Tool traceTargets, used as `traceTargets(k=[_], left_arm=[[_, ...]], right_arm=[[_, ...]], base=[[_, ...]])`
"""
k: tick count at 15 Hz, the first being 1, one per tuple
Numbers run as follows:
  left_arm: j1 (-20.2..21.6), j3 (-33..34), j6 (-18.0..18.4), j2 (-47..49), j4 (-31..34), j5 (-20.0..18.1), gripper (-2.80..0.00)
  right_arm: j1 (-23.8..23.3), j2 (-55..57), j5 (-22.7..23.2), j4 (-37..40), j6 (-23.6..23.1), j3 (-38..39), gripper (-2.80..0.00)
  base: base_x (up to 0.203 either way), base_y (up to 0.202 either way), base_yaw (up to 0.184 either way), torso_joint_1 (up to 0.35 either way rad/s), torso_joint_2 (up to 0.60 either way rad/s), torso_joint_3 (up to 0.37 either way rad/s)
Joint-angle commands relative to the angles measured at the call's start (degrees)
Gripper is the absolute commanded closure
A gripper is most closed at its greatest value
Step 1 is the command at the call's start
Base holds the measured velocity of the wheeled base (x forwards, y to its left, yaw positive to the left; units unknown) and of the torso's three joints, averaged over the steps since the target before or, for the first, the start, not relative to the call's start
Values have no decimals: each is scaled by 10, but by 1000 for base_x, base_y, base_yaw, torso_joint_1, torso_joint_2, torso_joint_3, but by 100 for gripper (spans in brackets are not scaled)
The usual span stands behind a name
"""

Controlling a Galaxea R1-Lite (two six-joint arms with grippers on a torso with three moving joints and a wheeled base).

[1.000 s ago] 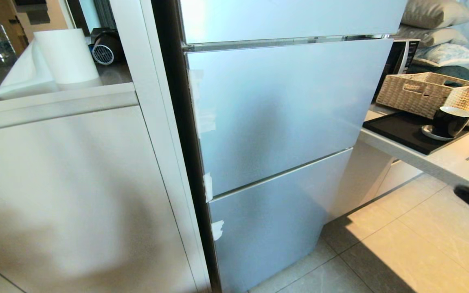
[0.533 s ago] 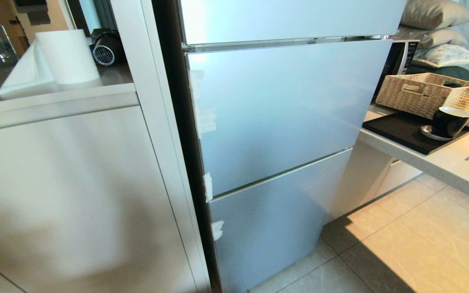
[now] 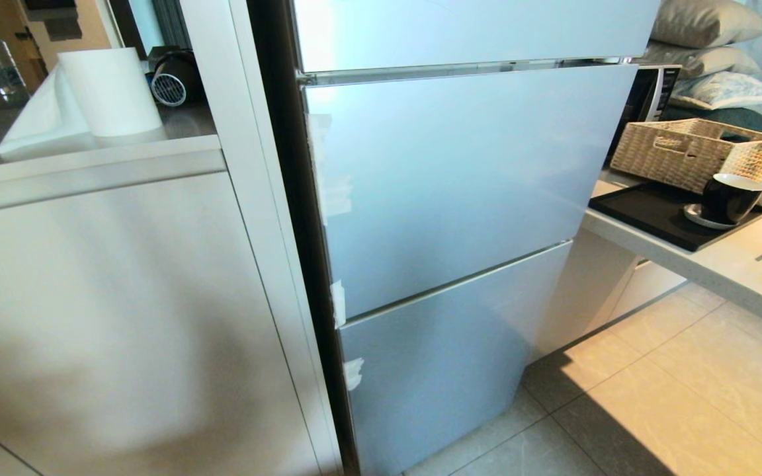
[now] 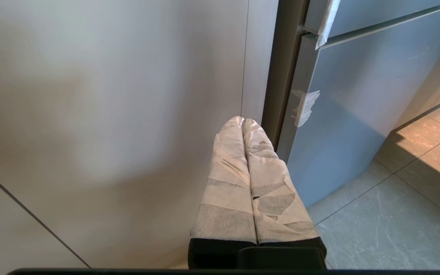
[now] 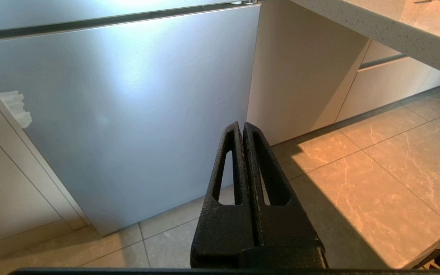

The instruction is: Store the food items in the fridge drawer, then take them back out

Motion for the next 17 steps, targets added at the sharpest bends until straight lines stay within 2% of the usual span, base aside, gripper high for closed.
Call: traceTargets(k=[1, 17], left_arm=[[0, 0, 0, 0, 0, 0, 0], [0, 0, 0, 0, 0, 0, 0]], right_arm=[[0, 0, 0, 2, -4, 0, 0], [0, 0, 0, 2, 1, 0, 0]], base=[[0, 0, 0, 0, 0, 0], [0, 0, 0, 0, 0, 0]])
